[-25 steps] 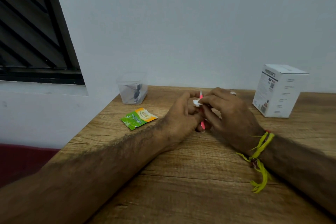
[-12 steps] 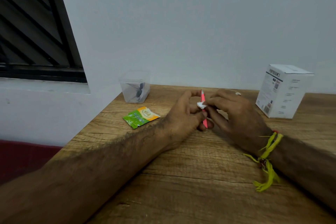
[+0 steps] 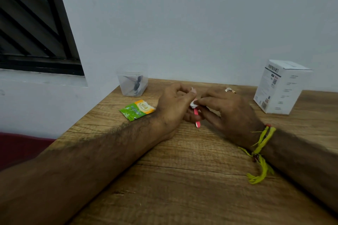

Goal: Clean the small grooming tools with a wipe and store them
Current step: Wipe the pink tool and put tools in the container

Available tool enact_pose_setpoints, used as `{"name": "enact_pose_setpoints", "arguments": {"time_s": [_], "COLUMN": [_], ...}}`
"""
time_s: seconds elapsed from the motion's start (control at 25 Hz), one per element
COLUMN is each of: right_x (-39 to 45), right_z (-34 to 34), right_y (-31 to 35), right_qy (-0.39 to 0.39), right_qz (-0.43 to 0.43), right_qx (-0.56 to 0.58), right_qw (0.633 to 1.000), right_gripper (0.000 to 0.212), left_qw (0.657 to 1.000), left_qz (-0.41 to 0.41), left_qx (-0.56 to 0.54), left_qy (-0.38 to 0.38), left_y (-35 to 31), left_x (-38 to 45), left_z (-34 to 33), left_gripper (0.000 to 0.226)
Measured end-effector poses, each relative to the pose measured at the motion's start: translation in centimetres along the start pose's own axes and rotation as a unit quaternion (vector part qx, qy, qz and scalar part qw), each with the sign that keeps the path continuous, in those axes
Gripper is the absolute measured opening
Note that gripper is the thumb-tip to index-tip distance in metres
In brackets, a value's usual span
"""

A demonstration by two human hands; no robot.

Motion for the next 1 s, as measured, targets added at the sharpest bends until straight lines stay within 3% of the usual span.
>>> {"name": "enact_pose_setpoints", "arguments": {"time_s": [0.24,1.0], "right_x": [-0.2,0.0], "right_z": [-0.7,-1.5], "right_y": [0.4,1.3], "right_qy": [0.023,0.084], "right_qz": [-0.002,0.009], "right_qx": [0.006,0.030], "right_qw": [1.000,0.996], "right_gripper": [0.016,0.014], "left_qw": [0.996,0.994], "left_qz": [-0.015,-0.039], "left_qx": [0.063,0.073], "left_qy": [-0.060,-0.065], "left_y": [0.4,0.1], "left_x": [0.2,0.2], "left_z": [1.9,2.5], "left_gripper": [0.014,0.019]}}
Point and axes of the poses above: each hand's wrist, its own x-axis towards the middle knuckle, its own z-axis out of the back of the hand, y = z × x, the point moved 10 cm from there along x, towards the middle knuckle, and after that the axes turned 13 degrees about y, right-handed, at the moved point
